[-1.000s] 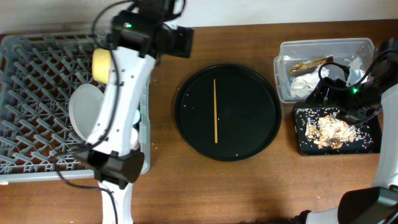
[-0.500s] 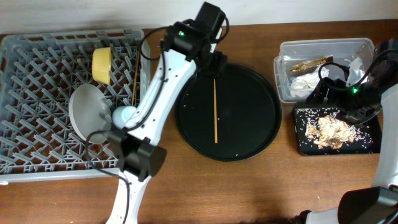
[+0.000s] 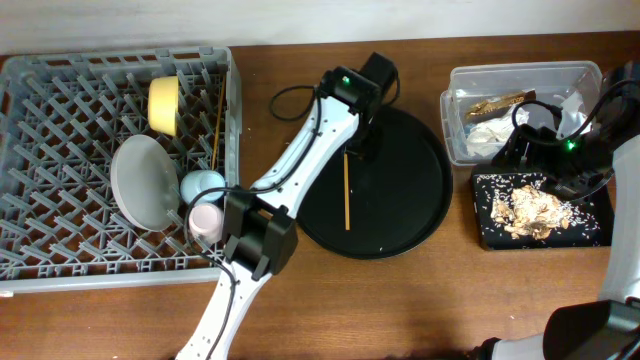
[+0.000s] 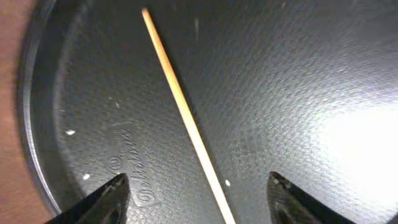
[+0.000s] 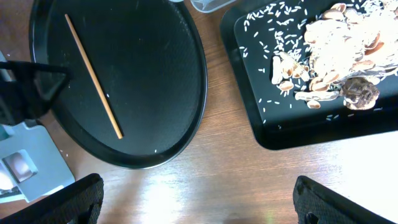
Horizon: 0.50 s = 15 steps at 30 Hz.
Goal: Sort waste into correct bins and load items into the dishwasher rack
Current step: 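Grasp the second chopstick on the black tray with the left gripper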
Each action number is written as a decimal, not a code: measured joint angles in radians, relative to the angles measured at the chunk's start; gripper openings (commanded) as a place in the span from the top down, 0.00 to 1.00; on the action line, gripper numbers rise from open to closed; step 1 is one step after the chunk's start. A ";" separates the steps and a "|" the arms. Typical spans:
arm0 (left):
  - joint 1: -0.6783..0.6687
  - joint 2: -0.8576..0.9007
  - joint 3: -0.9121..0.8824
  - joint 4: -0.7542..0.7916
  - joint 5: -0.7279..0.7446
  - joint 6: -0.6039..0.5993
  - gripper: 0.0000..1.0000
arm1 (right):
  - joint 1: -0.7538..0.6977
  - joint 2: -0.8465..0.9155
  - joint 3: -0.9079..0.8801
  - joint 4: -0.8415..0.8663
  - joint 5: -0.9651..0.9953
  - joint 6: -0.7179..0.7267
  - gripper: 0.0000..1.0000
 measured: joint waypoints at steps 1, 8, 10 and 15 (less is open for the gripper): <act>0.000 0.010 0.000 -0.005 0.000 -0.013 0.31 | 0.000 0.000 0.000 0.000 0.000 0.000 0.02; 0.000 0.040 -0.001 -0.005 0.000 -0.071 0.31 | 0.000 0.000 0.000 0.000 0.000 0.000 0.02; 0.000 0.052 -0.001 -0.005 0.000 -0.075 0.32 | 0.000 0.000 0.000 0.000 0.000 0.000 0.02; 0.000 0.076 -0.001 -0.005 0.000 -0.076 0.32 | 0.000 0.000 0.000 0.000 0.000 0.000 0.01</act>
